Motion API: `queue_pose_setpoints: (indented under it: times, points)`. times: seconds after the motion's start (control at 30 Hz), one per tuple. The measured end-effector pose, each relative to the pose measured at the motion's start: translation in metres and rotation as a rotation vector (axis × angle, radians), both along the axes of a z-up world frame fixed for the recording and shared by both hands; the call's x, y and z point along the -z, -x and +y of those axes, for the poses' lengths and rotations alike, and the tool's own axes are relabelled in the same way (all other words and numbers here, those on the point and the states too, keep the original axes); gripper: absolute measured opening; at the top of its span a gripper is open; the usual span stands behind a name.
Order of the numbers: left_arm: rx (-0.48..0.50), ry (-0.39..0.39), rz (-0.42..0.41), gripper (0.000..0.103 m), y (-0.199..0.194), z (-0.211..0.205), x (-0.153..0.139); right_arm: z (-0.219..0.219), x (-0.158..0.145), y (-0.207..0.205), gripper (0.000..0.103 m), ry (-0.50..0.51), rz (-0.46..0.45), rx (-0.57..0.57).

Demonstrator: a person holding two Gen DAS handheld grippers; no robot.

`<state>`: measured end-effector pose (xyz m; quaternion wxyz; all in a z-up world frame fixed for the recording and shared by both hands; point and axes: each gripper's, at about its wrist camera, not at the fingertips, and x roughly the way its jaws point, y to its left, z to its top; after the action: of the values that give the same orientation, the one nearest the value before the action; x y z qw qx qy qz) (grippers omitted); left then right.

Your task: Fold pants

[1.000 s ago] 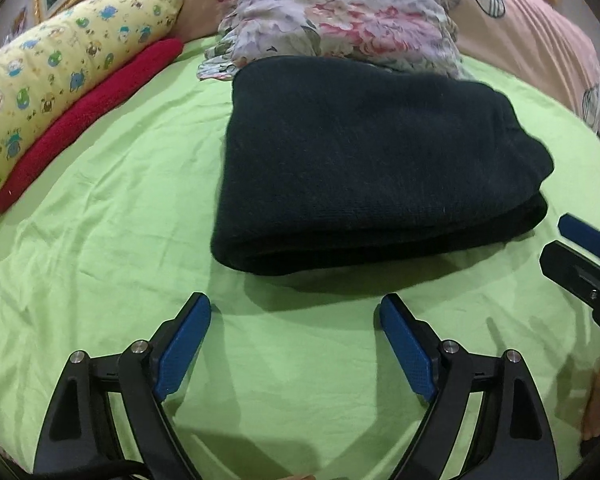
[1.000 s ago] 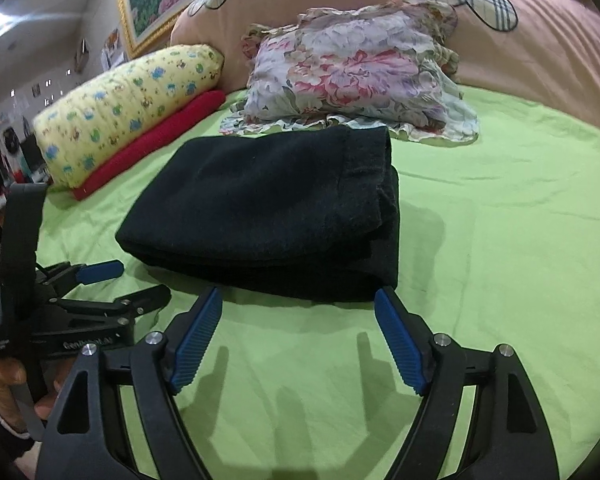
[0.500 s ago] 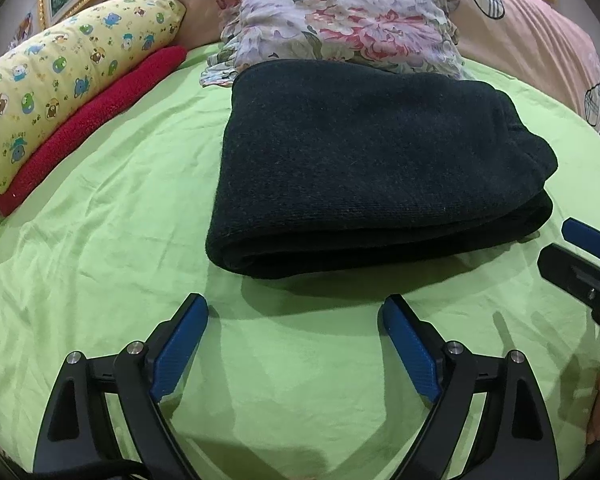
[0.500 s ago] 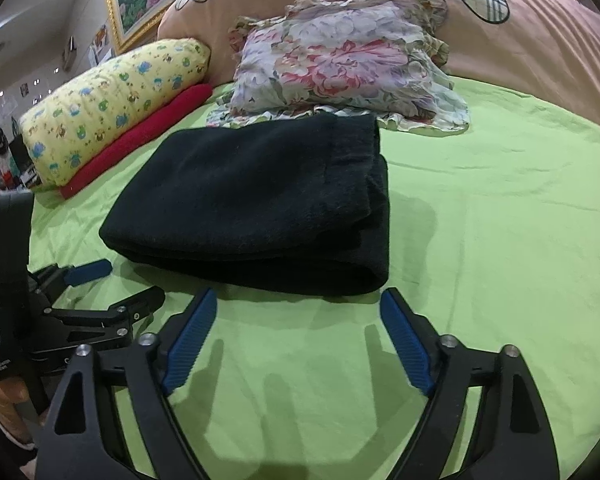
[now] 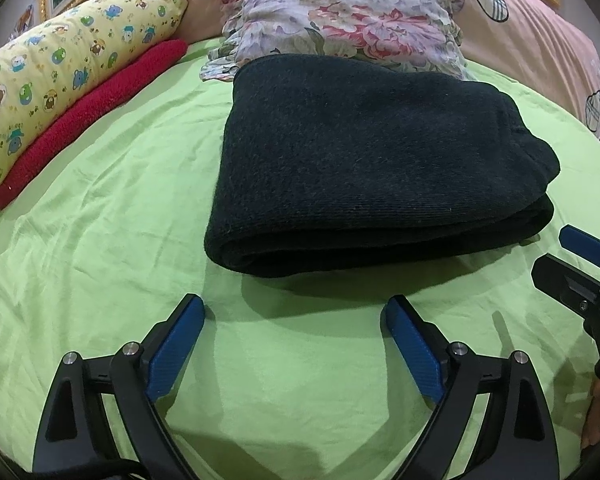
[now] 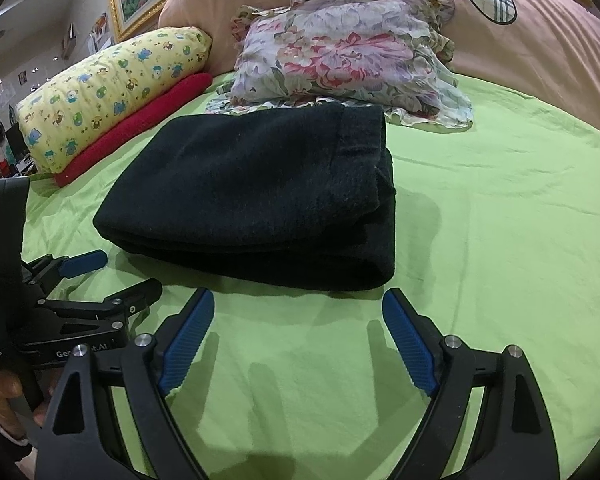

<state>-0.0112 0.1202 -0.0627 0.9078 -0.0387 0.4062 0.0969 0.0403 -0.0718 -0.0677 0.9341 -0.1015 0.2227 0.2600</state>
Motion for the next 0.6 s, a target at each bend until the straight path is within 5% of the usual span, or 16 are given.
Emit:
queue_pose_setpoints:
  times: [0.6]
  points:
    - [0.006, 0.013, 0.006, 0.096, -0.005, 0.002, 0.0008, 0.0003, 0.0001, 0.0, 0.087, 0.002, -0.006, 0.002]
